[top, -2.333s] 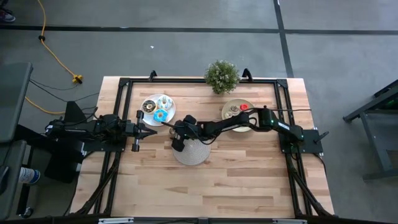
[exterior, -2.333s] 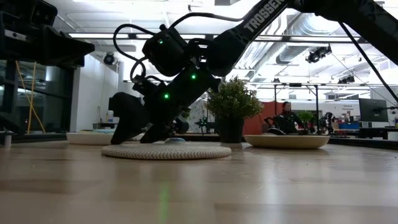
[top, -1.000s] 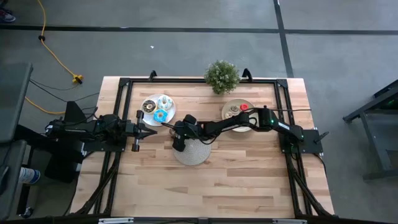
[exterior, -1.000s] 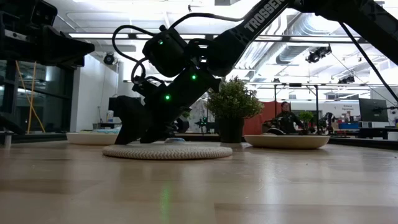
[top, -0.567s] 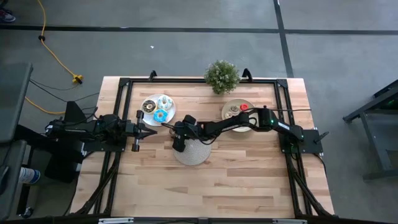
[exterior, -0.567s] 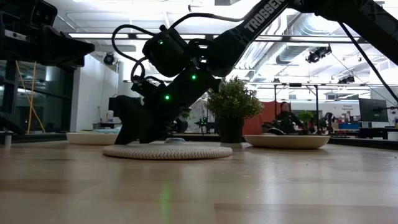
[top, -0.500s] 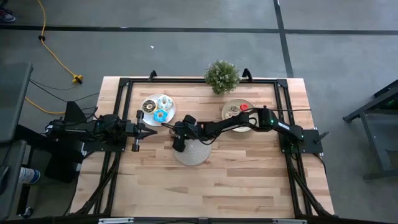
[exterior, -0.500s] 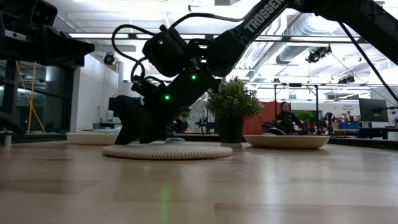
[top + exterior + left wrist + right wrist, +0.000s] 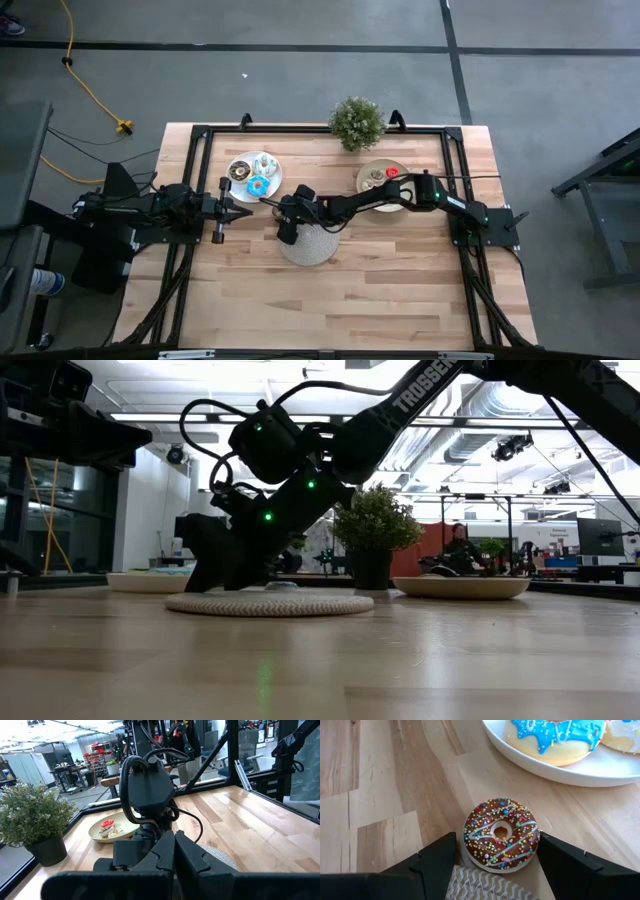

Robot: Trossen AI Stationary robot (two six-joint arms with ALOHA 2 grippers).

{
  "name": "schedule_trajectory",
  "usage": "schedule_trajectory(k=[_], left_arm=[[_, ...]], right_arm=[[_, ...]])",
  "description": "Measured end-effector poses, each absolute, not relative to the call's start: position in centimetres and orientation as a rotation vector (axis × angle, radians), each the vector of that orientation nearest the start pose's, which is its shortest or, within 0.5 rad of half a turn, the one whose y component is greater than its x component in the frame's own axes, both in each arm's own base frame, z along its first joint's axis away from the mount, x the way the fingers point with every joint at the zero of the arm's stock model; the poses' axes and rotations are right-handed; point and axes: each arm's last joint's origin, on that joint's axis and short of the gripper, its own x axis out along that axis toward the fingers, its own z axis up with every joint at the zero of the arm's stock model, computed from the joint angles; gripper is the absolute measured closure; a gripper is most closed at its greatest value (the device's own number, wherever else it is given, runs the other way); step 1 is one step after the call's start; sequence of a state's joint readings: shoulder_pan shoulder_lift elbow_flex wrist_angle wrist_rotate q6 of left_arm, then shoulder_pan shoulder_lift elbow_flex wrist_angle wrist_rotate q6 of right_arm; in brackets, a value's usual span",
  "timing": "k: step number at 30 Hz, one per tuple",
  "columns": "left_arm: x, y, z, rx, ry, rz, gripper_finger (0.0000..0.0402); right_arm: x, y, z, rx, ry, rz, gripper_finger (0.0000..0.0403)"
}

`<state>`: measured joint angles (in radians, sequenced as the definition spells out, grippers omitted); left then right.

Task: Pick & Place donuts
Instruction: Put the small brown donut on the brown plate

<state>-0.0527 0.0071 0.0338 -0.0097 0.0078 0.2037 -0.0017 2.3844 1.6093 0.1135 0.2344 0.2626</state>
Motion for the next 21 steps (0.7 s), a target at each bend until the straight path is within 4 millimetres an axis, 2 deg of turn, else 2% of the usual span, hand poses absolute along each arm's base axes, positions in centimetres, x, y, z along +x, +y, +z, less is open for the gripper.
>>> schedule_trajectory(k=[21], left_arm=[[9.58, -0.53, 17.36, 0.203, -0.023, -0.058, 0.0401]], right_arm=[[50.55, -0.76, 9.82, 0.184, 0.605, -0.314, 0.0140]])
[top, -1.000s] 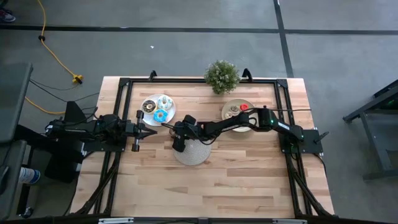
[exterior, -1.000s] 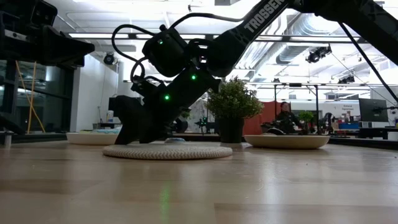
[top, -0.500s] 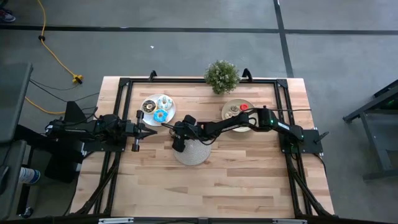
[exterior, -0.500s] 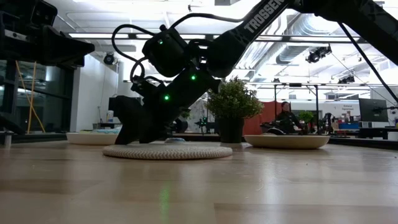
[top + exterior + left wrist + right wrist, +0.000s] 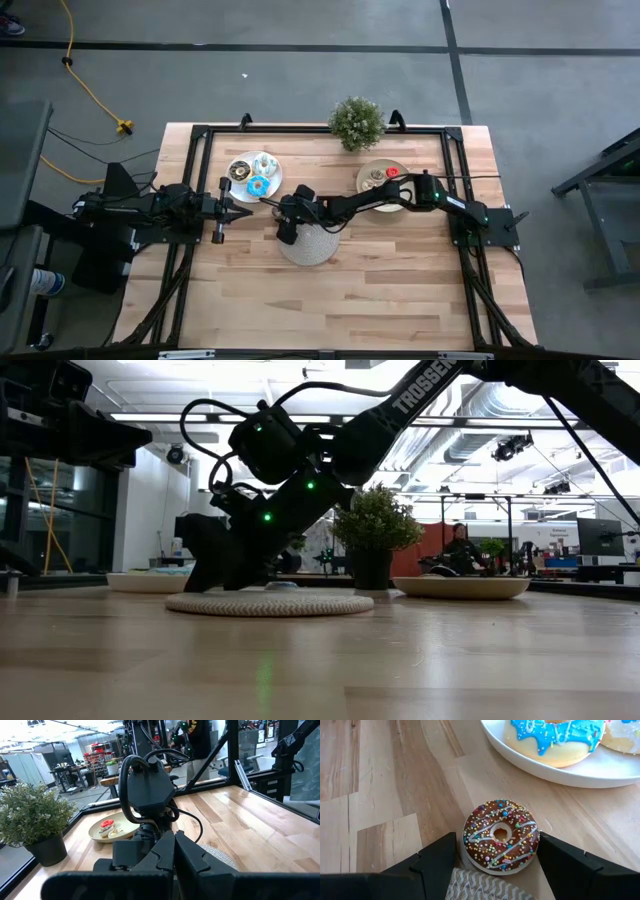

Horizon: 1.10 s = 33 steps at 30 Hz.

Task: Pick & Place donuts
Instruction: Put the small brown donut on the brown plate

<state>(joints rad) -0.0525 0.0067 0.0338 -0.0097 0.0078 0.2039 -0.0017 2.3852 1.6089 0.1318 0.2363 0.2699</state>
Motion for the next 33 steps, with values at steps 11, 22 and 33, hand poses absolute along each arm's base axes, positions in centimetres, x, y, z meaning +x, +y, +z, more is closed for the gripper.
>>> schedule_trajectory(k=[11, 22, 33], left_arm=[[9.6, -0.5, 17.4, 0.203, -0.023, -0.058, 0.0401], [9.6, -0.5, 17.4, 0.203, -0.023, -0.059, 0.0401], [9.6, -0.5, 17.4, 0.203, -0.023, -0.058, 0.0401]], right_arm=[[50.6, -0.8, 9.8, 0.186, 0.604, -0.315, 0.0141], [50.6, -0.8, 9.9, 0.187, 0.602, -0.313, 0.0186], [50.7, -0.8, 11.0, 0.166, 0.557, -0.296, 0.0191]])
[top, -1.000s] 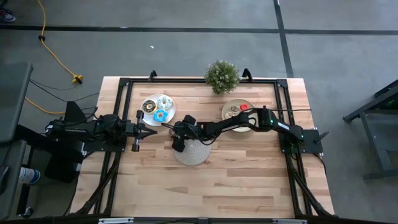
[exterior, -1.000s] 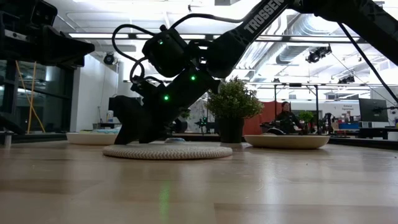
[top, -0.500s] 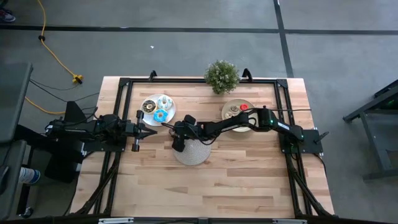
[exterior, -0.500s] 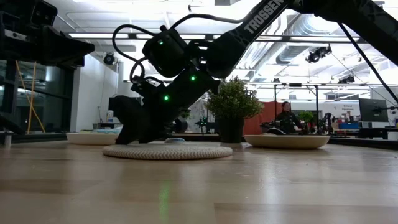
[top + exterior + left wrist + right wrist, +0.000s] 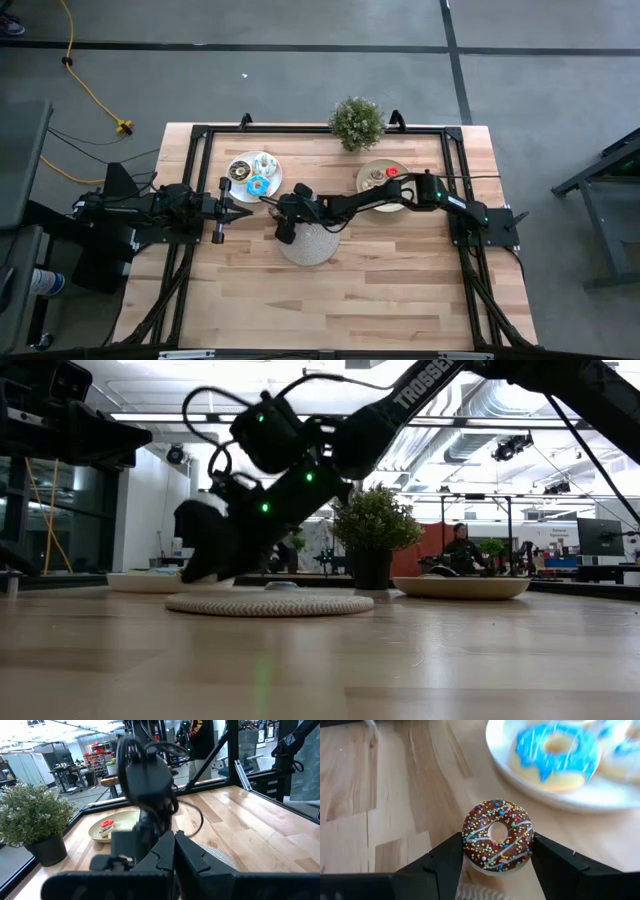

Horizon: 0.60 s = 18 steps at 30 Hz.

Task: Pick & Place donuts
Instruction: Put the small brown donut on the brown plate

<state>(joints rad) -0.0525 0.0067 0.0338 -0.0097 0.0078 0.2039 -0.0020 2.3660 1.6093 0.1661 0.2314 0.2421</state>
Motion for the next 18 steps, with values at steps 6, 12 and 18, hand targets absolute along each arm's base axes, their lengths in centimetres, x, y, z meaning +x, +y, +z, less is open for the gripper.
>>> schedule_trajectory(k=[6, 12, 18], left_arm=[[9.6, -0.5, 17.4, 0.203, -0.023, -0.058, 0.0401], [9.6, -0.5, 17.4, 0.203, -0.023, -0.058, 0.0401], [9.6, -0.5, 17.3, 0.203, -0.023, -0.058, 0.0401]], right_arm=[[50.6, -1.0, 13.2, 0.092, 0.522, -0.317, 0.0187], [50.2, -1.8, 16.1, 0.055, 0.492, -0.349, 0.0185], [49.3, -2.8, 18.4, 0.043, 0.491, -0.411, 0.0191]])
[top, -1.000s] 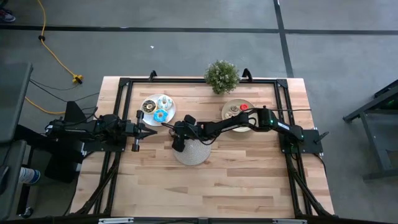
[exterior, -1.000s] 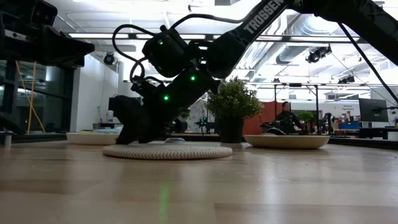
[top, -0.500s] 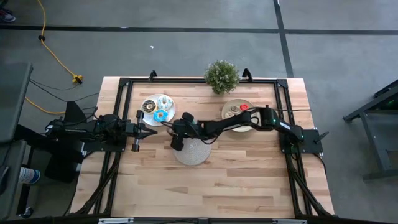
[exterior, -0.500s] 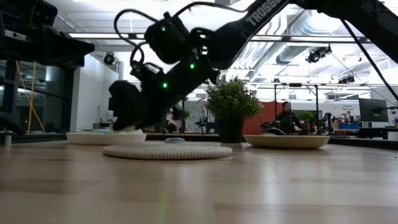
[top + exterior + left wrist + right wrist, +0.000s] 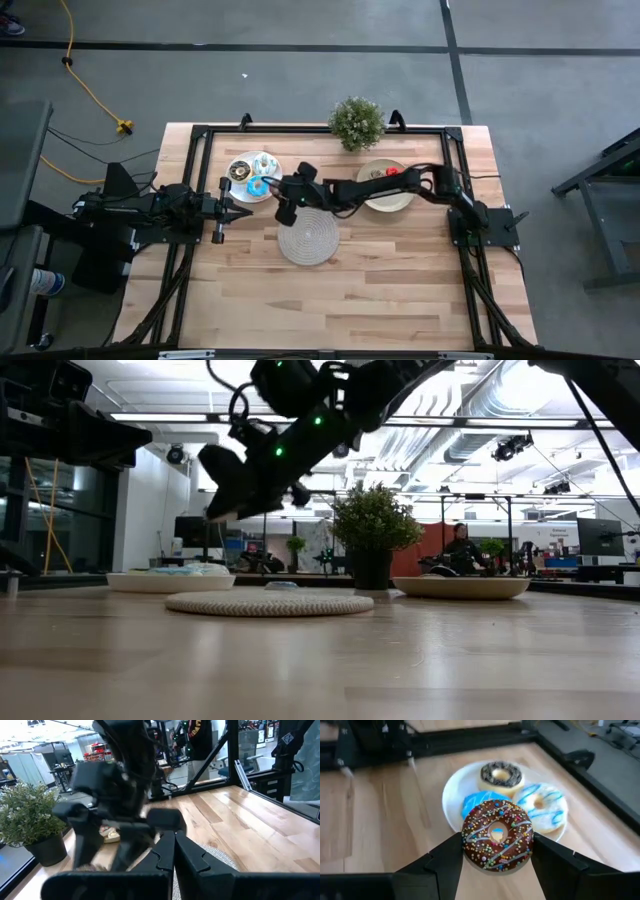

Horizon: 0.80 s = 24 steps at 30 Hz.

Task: Pick & Place donuts
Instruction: Put the small brown donut on the brown plate

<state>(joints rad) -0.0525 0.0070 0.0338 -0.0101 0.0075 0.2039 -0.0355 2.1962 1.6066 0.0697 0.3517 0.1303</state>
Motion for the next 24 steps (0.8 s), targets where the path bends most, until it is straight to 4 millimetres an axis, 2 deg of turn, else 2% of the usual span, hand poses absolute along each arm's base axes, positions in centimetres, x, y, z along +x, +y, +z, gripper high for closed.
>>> schedule_trajectory(k=[6, 10, 17, 21, 24], left_arm=[[9.6, -0.5, 17.4, 0.203, -0.024, -0.058, 0.0401], [9.6, -0.5, 17.4, 0.203, -0.023, -0.058, 0.0401], [9.6, -0.5, 17.4, 0.203, -0.023, -0.058, 0.0401], [9.6, -0.5, 17.4, 0.203, -0.023, -0.059, 0.0401], [9.6, -0.5, 17.4, 0.203, -0.023, -0.058, 0.0401]], right_arm=[[48.3, -3.3, 19.9, 0.046, 0.547, -0.438, 0.0187], [47.5, -3.6, 21.1, 0.141, 0.563, -0.453, 0.0186], [46.0, -3.3, 22.7, 0.285, 0.595, -0.367, 0.0192], [43.6, -3.0, 22.0, 0.310, 0.593, -0.355, 0.0190], [41.0, -2.5, 21.4, 0.313, 0.582, -0.369, 0.0191]])
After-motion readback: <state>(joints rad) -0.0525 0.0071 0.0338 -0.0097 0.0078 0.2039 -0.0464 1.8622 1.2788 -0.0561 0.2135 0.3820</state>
